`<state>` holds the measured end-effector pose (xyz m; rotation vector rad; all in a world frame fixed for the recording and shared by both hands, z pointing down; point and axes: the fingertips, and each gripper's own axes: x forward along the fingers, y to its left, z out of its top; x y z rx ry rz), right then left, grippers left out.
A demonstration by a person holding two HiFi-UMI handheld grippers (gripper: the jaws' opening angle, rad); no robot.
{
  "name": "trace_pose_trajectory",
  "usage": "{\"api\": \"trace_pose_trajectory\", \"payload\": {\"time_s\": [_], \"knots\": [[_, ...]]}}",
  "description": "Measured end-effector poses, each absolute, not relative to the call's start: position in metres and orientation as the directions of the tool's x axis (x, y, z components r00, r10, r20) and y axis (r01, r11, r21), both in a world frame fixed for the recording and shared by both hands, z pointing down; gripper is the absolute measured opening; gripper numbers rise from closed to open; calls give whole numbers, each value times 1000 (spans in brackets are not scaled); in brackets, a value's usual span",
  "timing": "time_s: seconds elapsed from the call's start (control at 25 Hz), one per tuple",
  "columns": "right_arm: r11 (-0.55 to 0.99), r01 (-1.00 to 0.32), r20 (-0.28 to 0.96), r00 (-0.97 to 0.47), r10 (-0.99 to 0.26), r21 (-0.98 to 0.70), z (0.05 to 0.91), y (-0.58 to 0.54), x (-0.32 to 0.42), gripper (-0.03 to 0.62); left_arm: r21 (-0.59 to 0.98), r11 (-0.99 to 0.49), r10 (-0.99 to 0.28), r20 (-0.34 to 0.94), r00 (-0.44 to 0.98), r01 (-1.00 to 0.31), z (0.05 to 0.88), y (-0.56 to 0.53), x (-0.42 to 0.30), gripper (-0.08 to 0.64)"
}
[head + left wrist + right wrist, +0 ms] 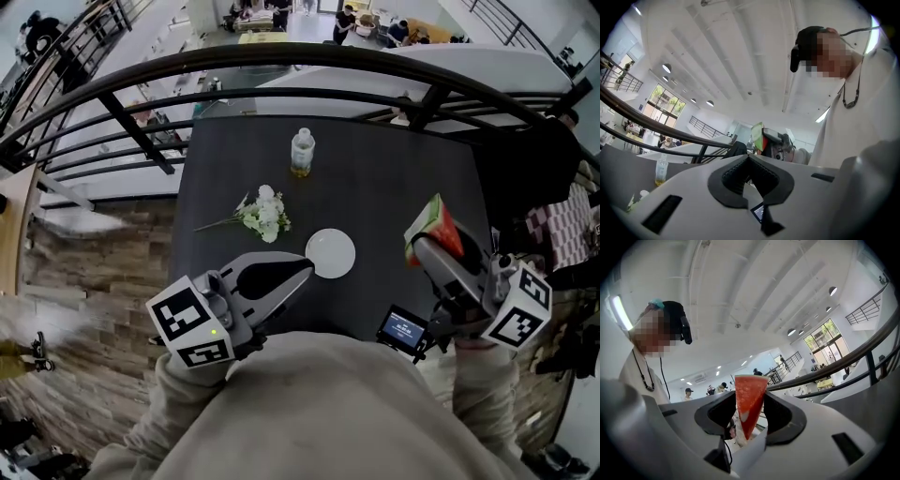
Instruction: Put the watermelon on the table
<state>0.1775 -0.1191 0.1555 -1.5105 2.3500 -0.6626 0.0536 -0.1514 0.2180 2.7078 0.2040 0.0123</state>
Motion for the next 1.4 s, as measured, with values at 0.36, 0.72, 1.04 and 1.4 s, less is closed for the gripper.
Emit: {"api": "trace_pose_trajectory", "payload": {"time_s": [0.36,0.72,1.04,1.4], "knots": [[362,-781,58,-450,-891,-508,164,-127,175,196,434,-896,96,-19,995,95,221,-160,52,3],[369,-763,71,-473,-878,-530,181,-140,181,196,440,-896,72,16,997,58,230,-159,51,3],[376,-777,121,-495,-861,-505,202,-148,181,196,445,-896,22,41,999,2,234,-163,42,3],[372,-762,159,-520,-839,-531,216,-150,181,196,484,-874,-26,57,998,-51,243,-163,39,3]]}}
